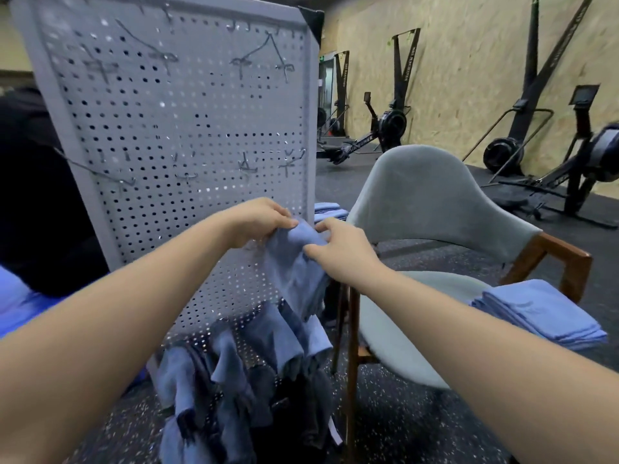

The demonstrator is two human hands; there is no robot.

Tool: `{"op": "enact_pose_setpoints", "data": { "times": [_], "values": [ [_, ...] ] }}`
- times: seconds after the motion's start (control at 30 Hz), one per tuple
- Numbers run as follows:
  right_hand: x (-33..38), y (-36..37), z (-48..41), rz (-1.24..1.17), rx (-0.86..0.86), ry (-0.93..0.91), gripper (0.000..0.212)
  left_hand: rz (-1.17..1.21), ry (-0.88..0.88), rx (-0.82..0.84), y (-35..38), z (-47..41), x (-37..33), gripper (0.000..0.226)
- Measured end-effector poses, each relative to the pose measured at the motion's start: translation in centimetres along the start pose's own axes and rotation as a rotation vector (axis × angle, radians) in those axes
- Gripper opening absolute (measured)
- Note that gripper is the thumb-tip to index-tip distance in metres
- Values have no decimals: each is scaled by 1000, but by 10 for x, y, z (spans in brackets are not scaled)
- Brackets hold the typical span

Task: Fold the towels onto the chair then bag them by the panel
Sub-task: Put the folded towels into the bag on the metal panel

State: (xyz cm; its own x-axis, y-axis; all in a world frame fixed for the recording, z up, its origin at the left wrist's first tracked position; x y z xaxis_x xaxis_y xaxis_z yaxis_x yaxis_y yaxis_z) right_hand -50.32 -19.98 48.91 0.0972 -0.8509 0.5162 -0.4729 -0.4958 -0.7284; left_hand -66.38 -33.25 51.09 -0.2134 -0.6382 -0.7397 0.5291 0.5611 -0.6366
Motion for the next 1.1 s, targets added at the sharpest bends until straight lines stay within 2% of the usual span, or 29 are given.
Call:
{"op": "enact_pose_setpoints", "data": {
  "times": [0.07, 0.2, 0.23, 0.4, 0.53, 0.6, 0.7, 0.8, 1.0, 1.1],
  "values": [
    [3, 14, -20, 46, -8, -36, 41, -94, 26, -122, -9, -11, 0, 16],
    [6, 36, -49, 141, 21, -60, 10, -243, 85, -284, -12, -28, 3, 6],
    [5, 41, -55, 163, 27, -58, 9, -276, 87, -307, -12, -31, 3, 3],
    [-5, 71, -69, 216, 77, -62, 20, -567, 56, -371, -2, -33, 3, 17],
    [-13, 77, -56, 218, 185, -105, 21, -606, 61, -471, 7, -35, 7, 24],
    [-16, 74, -50, 206, 217, -132, 28, -656, 72, -458, 11, -33, 6, 18],
    [-20, 64, -41, 175, 215, -113, 37, -632, 82, -372, 16, -32, 8, 17],
    [-24, 42, -24, 168, 186, -74, 47, -549, 95, -387, 18, -25, 7, 19],
    [-51, -28, 23, 174, -6, 4, 20, -310, 273, -349, 62, 10, -37, 14],
    [-76, -66, 53, 188, -43, 98, 17, -233, 334, -290, 101, 27, -63, 14]
  ]
}}
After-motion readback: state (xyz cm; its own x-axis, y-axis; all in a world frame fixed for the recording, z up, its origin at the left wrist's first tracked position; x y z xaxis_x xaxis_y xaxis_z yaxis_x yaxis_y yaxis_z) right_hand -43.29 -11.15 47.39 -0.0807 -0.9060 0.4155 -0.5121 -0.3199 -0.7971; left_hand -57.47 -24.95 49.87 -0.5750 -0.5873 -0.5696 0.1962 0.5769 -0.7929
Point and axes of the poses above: each hand's wrist, its own z-axis away from the middle knuckle, its own y-axis out of the palm, x = y × z, the point moved 2 cm from there along -z, towards the middle knuckle, and after that the axes turned 15 degrees about -y, right-handed, at the moved point
